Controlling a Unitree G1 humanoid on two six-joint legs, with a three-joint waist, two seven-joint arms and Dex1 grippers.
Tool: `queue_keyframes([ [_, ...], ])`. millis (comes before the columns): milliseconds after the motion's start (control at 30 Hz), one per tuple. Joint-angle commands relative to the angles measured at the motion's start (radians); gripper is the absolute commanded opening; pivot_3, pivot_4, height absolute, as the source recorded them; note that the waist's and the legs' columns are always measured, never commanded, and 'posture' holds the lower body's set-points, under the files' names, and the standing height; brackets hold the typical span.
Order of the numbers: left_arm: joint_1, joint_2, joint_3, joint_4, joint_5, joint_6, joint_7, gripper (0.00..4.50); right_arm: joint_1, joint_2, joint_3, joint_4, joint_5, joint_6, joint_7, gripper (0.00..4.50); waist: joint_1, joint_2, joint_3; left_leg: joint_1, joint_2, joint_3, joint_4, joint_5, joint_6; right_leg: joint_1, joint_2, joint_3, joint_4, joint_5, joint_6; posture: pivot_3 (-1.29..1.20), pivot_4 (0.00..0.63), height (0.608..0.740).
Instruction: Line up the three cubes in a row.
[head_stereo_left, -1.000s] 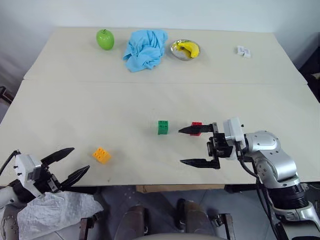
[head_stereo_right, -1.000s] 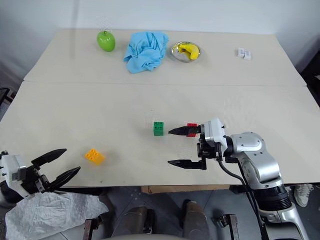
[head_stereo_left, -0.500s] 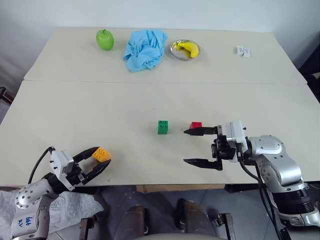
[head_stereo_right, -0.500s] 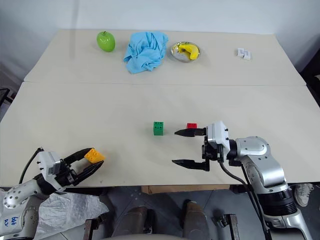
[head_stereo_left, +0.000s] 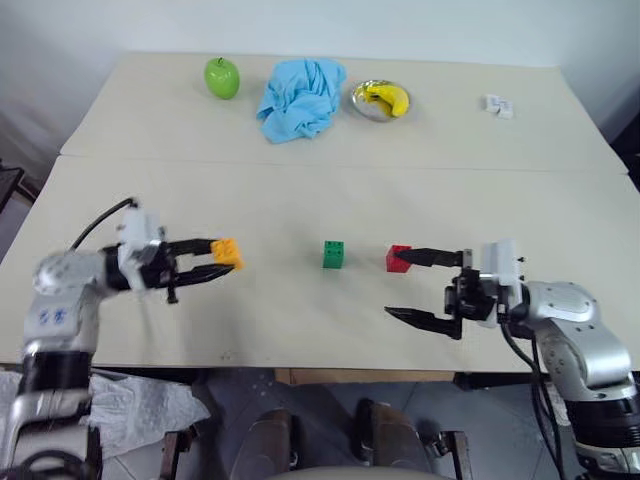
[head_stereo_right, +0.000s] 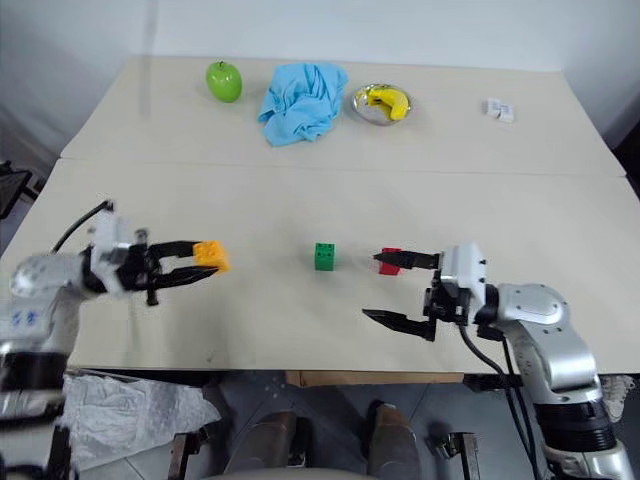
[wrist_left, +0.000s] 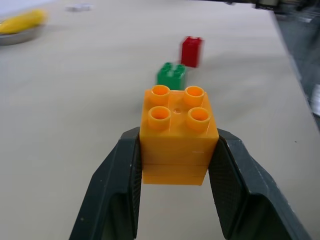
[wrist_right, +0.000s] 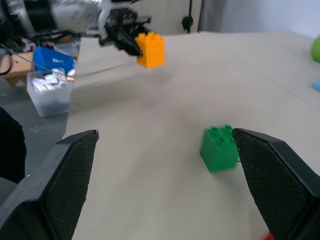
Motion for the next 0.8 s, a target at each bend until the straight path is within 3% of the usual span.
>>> queue_keyframes([
  [33,-0.178,-0.049,-0.099,0.306,0.119,-0.134,-0.107,1.50,0.026,-0.020,-0.053,-0.049,0.014,-0.006,-0.021,4.50,-0.001,0.000,0.000,0.000,-0.001,0.005,0.000,0.000,0.000,0.000,0.000,-0.002,0.000,0.000,0.000,0.00,0.150,0.740],
  [267,-0.411,-0.155,-0.151,0.701,0.250,-0.327,-0.109,1.50,0.108,-0.014,-0.091,-0.137,0.020,0.004,-0.089,4.50,-0.014,-0.002,0.001,0.000,0.005,0.014,-0.001,0.000,0.000,-0.002,0.004,-0.005,-0.003,0.000,0.000,0.00,0.150,0.740],
  [633,-0.475,-0.170,-0.136,0.815,0.315,-0.367,-0.163,1.50,0.186,-0.016,-0.114,-0.183,0.023,-0.009,-0.137,4.50,-0.011,-0.003,0.001,0.000,0.006,0.015,0.000,0.000,0.000,-0.003,0.003,-0.004,-0.002,0.001,0.001,0.00,0.150,0.740],
  [800,-0.470,-0.161,-0.108,0.818,0.309,-0.373,-0.119,3.15,0.179,-0.008,-0.103,-0.157,0.014,-0.026,-0.129,4.50,-0.006,-0.003,0.001,0.000,0.007,0.015,0.001,0.000,0.000,-0.003,0.003,-0.004,-0.001,0.001,0.001,0.00,0.150,0.740],
])
